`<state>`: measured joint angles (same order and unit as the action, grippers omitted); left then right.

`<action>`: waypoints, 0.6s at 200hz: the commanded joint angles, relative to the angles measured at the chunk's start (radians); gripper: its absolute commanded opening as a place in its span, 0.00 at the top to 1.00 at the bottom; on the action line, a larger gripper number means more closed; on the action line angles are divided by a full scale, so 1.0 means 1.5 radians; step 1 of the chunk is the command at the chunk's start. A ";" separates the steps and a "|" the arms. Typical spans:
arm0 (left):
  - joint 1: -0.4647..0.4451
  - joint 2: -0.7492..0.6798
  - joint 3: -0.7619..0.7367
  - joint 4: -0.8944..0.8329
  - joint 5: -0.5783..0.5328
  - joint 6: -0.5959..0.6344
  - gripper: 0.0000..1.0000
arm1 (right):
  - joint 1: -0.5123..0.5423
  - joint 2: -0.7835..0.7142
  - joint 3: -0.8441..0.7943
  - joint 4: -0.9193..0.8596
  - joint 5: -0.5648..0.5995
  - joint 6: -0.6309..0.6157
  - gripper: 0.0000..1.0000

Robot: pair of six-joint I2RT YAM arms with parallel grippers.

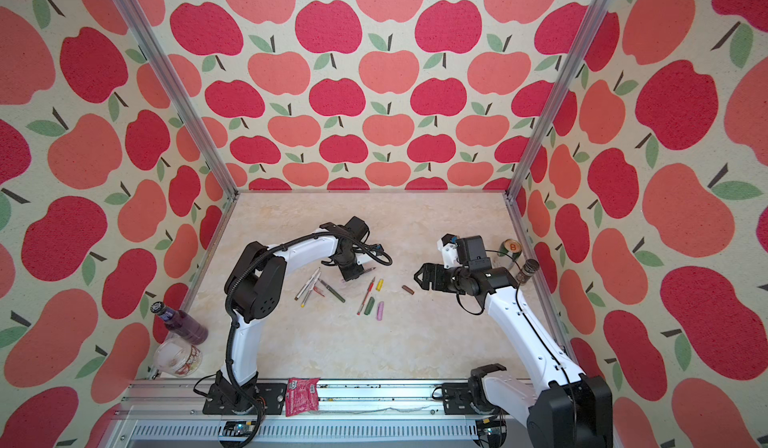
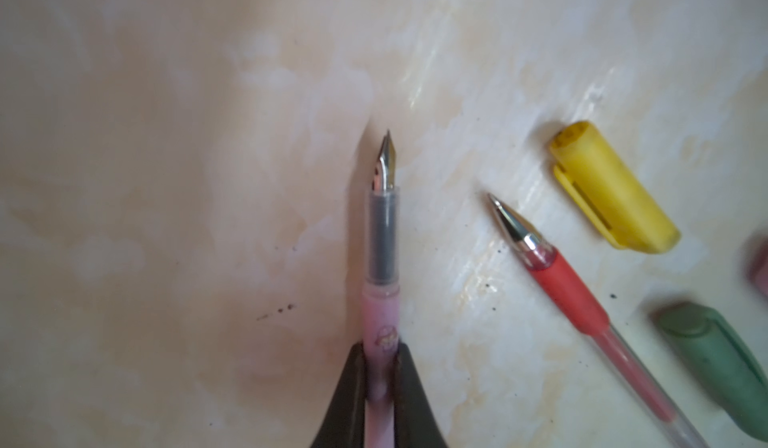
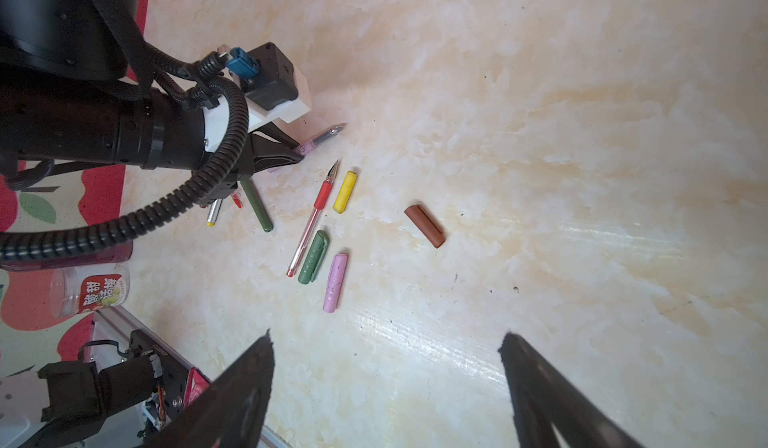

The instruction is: Insert the pens into the pen caps

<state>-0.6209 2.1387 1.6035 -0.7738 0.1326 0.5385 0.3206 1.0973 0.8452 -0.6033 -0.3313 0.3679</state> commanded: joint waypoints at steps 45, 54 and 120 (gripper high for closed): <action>0.083 -0.112 -0.066 0.105 0.237 -0.144 0.97 | 0.005 -0.019 -0.019 0.038 -0.026 0.031 0.12; 0.102 -0.137 -0.083 0.137 0.285 -0.176 0.97 | 0.005 -0.023 -0.017 0.052 -0.037 0.043 0.13; 0.155 -0.295 -0.277 0.469 0.543 -0.483 0.96 | 0.064 -0.006 0.027 0.254 -0.142 0.155 0.15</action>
<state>-0.3836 1.7226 1.2900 -0.3206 0.7517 0.0486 0.3691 1.0668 0.8318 -0.3820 -0.4767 0.5068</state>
